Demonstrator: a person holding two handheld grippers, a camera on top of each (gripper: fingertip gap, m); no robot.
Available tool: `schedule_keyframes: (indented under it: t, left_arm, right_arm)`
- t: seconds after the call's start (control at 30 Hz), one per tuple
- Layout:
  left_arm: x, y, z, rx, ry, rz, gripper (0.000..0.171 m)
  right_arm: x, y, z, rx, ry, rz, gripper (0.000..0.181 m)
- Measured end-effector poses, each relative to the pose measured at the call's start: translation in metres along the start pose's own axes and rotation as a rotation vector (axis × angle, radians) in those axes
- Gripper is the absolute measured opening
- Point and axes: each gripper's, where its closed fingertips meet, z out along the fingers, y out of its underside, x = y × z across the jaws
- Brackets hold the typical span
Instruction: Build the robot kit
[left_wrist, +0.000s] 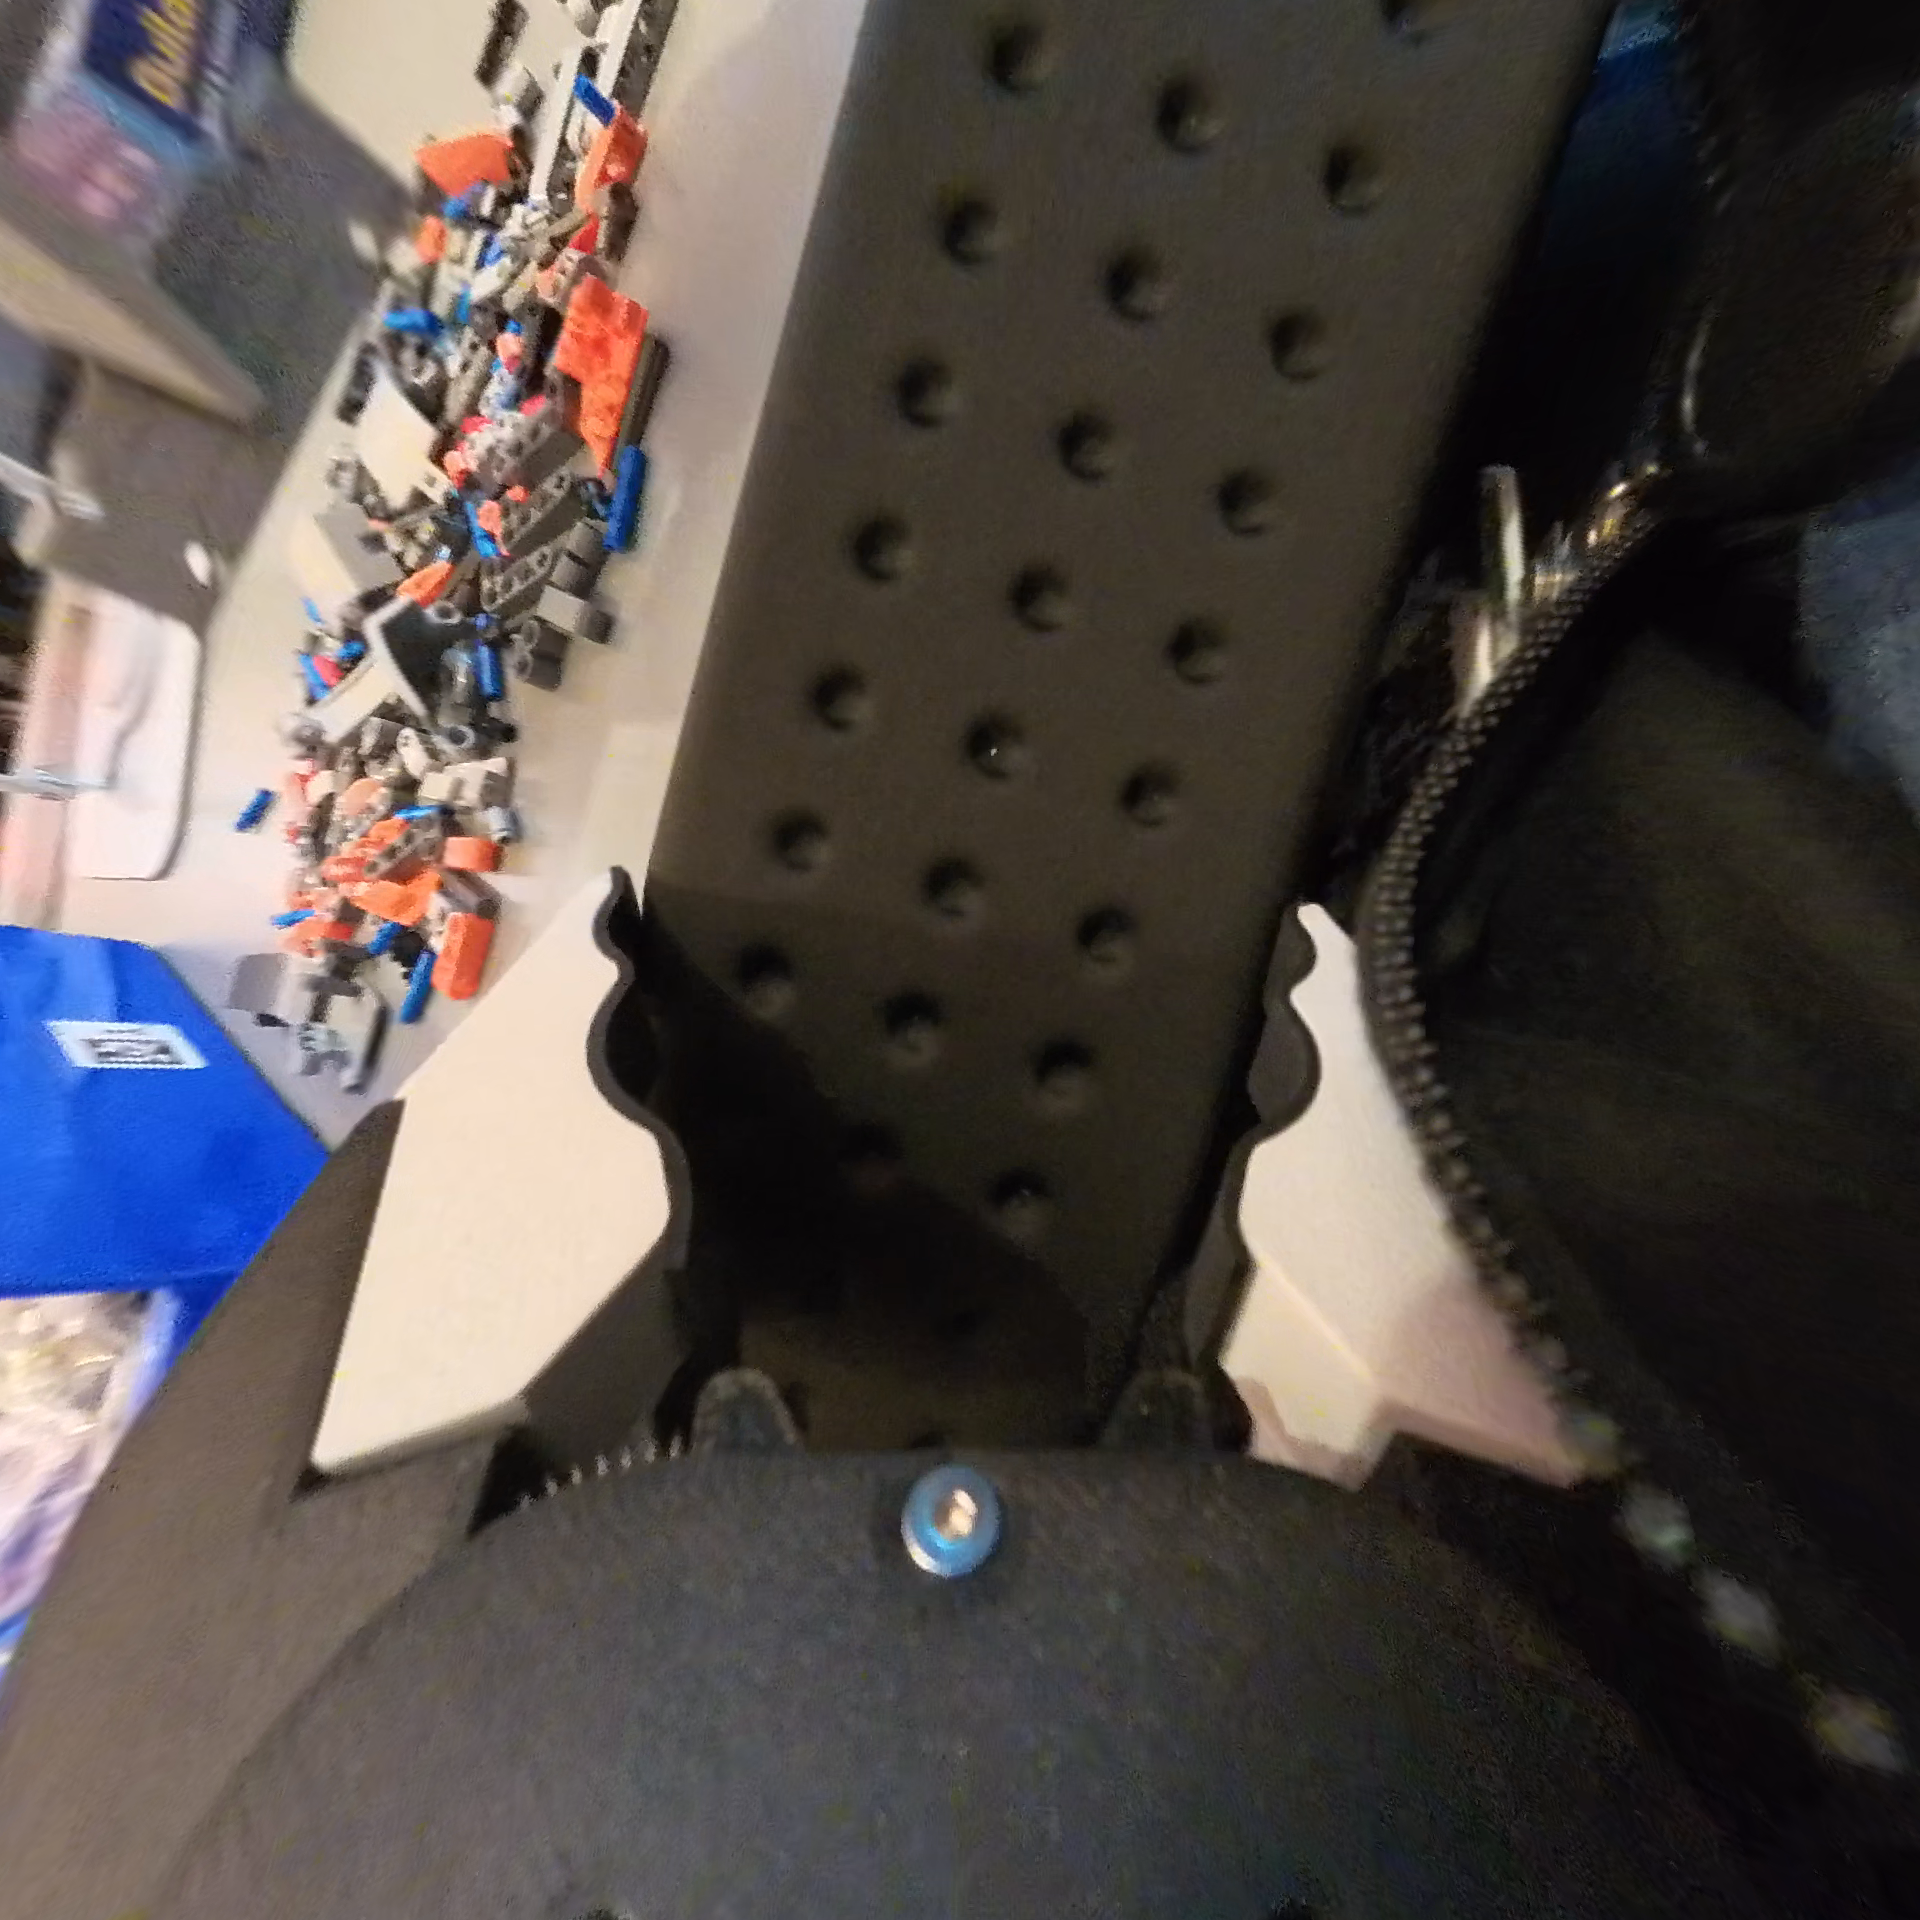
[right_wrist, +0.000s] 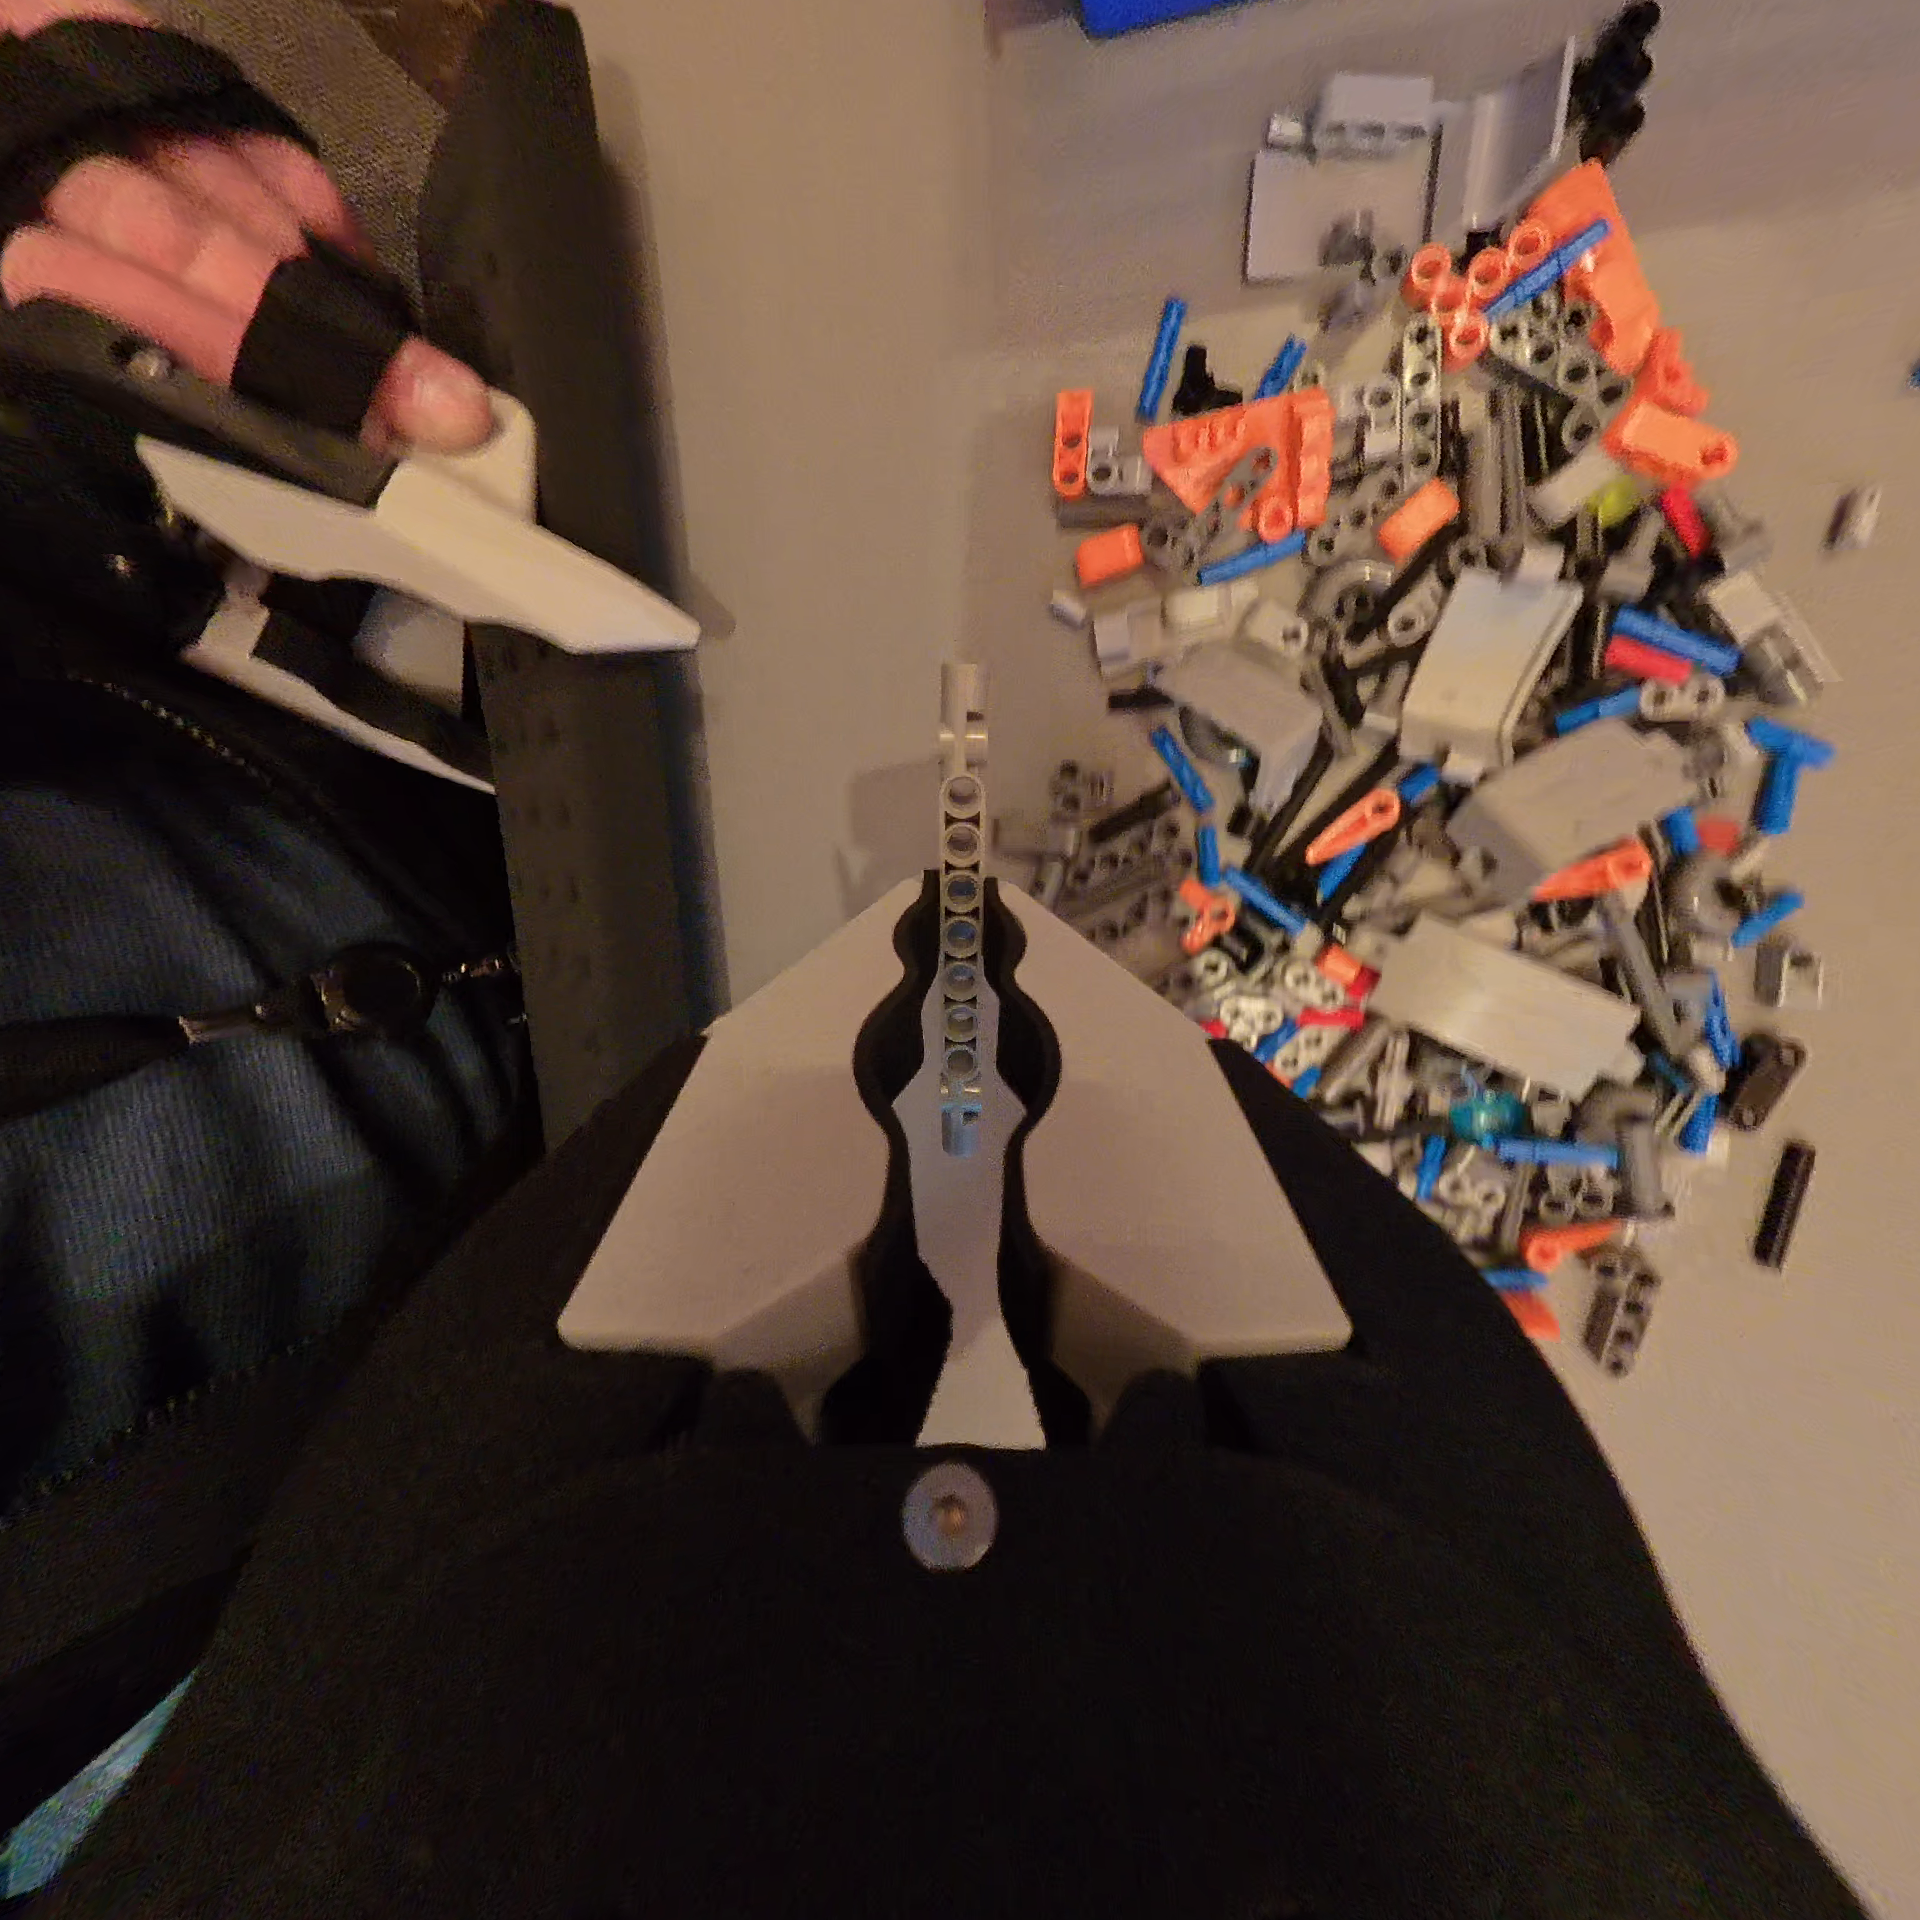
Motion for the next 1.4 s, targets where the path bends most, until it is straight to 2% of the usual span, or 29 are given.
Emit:
schedule_keyframes:
  t: [0.2,0.33,0.47,0.57,0.67,0.8,0.87,1.03,1.13,1.27,1.33,1.4]
  left_arm:
    - [-0.011,-0.003,0.002,0.000,0.156,-0.118,0.116]
    - [-0.017,-0.003,0.007,-0.032,0.248,-0.133,0.116]
    - [-0.022,-0.002,0.014,-0.032,0.420,-0.240,0.114]
    - [-0.022,-0.001,0.015,-0.069,0.450,-0.223,0.115]
    - [-0.022,-0.001,0.014,-0.070,0.454,-0.227,0.115]
    - [-0.023,-0.001,0.012,-0.077,0.409,-0.213,0.115]
    - [-0.025,-0.003,0.010,-0.058,0.393,-0.242,0.114]
    - [-0.033,-0.009,-0.002,0.023,0.354,-0.304,0.109]
    - [-0.049,-0.012,-0.019,0.102,0.318,-0.378,0.102]
    - [-0.092,0.007,-0.044,0.136,0.190,-0.468,0.095]
    - [-0.130,0.030,-0.057,0.119,0.065,-0.516,0.092]
    - [-0.175,0.063,-0.068,0.047,-0.084,-0.556,0.093]
  right_arm:
    - [0.000,0.050,-0.031,0.046,0.042,0.063,0.005]
    - [0.000,0.084,-0.049,0.087,0.062,0.089,0.005]
    - [0.004,0.118,-0.060,0.089,0.071,0.123,0.006]
    - [0.006,0.137,-0.060,0.070,0.098,0.119,0.006]
    - [0.005,0.143,-0.059,0.091,0.102,0.115,0.006]
    - [0.019,0.143,-0.060,0.112,0.167,0.132,0.005]
    - [0.043,0.146,-0.064,0.067,0.276,0.153,0.005]
    - [0.104,0.148,-0.066,-0.016,0.430,0.225,0.005]
    - [0.129,0.148,-0.058,-0.034,0.423,0.291,0.005]
    - [0.163,0.161,-0.053,-0.097,0.479,0.357,0.005]
    - [0.171,0.162,-0.049,-0.094,0.467,0.374,0.005]
    - [0.177,0.161,-0.045,-0.085,0.464,0.378,0.005]
